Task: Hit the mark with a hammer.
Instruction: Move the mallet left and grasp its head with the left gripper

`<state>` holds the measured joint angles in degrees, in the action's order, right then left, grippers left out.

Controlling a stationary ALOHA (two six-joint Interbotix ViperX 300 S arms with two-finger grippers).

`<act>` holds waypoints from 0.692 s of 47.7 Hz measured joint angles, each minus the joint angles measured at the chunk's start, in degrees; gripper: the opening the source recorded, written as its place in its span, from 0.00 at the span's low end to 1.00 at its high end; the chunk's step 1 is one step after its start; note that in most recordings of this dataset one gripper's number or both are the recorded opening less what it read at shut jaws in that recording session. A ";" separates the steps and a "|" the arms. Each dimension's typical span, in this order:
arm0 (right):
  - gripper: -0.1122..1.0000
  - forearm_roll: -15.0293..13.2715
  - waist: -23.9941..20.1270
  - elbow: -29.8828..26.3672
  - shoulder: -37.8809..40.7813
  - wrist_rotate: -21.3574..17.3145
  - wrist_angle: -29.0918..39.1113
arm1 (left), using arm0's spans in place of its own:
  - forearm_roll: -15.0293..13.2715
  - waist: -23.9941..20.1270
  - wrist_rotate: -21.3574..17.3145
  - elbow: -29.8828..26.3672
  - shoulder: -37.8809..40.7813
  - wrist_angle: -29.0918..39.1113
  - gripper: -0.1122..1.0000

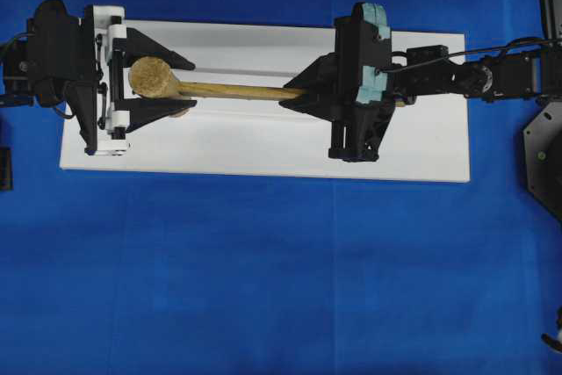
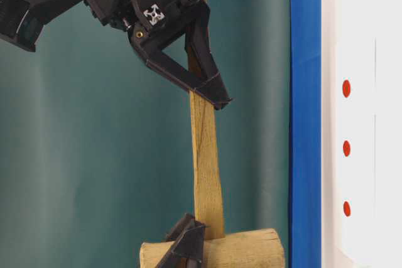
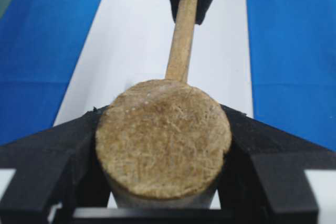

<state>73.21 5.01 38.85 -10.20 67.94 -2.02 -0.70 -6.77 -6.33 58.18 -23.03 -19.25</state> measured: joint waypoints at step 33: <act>0.91 -0.18 -0.09 -0.53 -0.18 -0.09 -4.57 | -0.09 0.00 1.23 0.09 0.00 1.41 0.50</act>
<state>73.04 4.92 38.32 -10.37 67.85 -6.59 -0.79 -6.77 -5.10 58.27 -23.03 -17.84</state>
